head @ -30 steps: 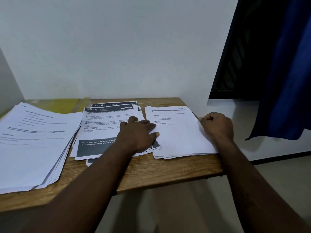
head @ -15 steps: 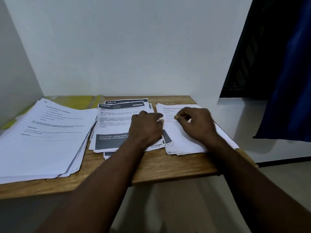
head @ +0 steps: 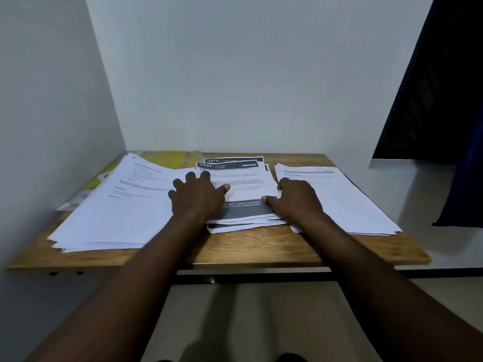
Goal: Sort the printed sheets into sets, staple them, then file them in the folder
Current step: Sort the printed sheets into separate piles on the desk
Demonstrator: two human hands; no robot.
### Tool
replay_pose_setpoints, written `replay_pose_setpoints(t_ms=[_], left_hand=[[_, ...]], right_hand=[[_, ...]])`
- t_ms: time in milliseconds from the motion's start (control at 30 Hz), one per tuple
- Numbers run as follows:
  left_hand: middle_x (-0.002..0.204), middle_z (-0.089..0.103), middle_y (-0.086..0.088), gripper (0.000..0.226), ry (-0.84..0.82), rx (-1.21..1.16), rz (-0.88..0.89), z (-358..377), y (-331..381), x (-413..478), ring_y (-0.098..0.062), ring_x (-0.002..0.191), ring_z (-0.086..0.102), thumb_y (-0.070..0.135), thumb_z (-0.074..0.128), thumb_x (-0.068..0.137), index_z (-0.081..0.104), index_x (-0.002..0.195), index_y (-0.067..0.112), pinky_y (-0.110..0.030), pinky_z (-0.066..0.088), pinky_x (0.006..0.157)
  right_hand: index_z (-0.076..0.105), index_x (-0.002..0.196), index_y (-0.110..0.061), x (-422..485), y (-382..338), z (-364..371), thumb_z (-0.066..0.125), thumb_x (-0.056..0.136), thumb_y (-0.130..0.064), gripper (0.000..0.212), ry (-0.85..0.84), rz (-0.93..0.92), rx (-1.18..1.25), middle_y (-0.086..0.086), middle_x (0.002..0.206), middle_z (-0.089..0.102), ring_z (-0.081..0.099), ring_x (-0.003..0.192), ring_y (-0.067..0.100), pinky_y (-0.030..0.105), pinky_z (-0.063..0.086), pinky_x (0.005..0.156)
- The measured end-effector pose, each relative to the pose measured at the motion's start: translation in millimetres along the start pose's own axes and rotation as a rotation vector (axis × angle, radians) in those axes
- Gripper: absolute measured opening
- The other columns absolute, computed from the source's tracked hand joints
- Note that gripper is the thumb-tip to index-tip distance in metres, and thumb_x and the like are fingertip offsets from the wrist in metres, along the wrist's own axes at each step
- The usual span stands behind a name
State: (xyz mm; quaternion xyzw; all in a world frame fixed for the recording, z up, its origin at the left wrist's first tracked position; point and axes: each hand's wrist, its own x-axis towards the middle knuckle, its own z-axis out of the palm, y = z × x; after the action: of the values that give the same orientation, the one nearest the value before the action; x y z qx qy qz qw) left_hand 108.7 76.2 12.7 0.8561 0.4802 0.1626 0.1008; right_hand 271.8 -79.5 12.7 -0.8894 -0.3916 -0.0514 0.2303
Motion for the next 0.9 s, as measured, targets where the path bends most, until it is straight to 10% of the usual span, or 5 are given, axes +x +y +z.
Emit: replay_pose_setpoints(t_ms=[500, 900], left_hand=[[0.146, 0.059, -0.003, 0.055, 0.046, -0.110, 0.219, -11.5, -10.4, -17.4, -0.028, 0.133, 0.056, 0.054, 0.062, 0.098, 0.054, 0.146, 0.029, -0.044, 0.044, 0.107], [0.140, 0.063, -0.013, 0.052, 0.016, -0.395, -0.051, -12.8, -17.5, -0.3, -0.032, 0.130, 0.058, 0.017, 0.075, 0.088, 0.059, 0.138, 0.013, -0.034, 0.046, 0.099]], right_hand=[[0.065, 0.110, -0.024, -17.0, -15.5, -2.3, 0.075, 0.087, -0.056, 0.040, 0.014, 0.045, 0.053, 0.003, 0.093, 0.075, 0.073, 0.085, 0.030, 0.043, 0.064, 0.077], [0.049, 0.139, -0.010, 0.8, -25.6, -9.7, 0.087, 0.080, -0.049, 0.080, -0.088, 0.166, 0.161, 0.012, 0.135, 0.065, 0.061, 0.124, 0.032, 0.032, 0.046, 0.082]])
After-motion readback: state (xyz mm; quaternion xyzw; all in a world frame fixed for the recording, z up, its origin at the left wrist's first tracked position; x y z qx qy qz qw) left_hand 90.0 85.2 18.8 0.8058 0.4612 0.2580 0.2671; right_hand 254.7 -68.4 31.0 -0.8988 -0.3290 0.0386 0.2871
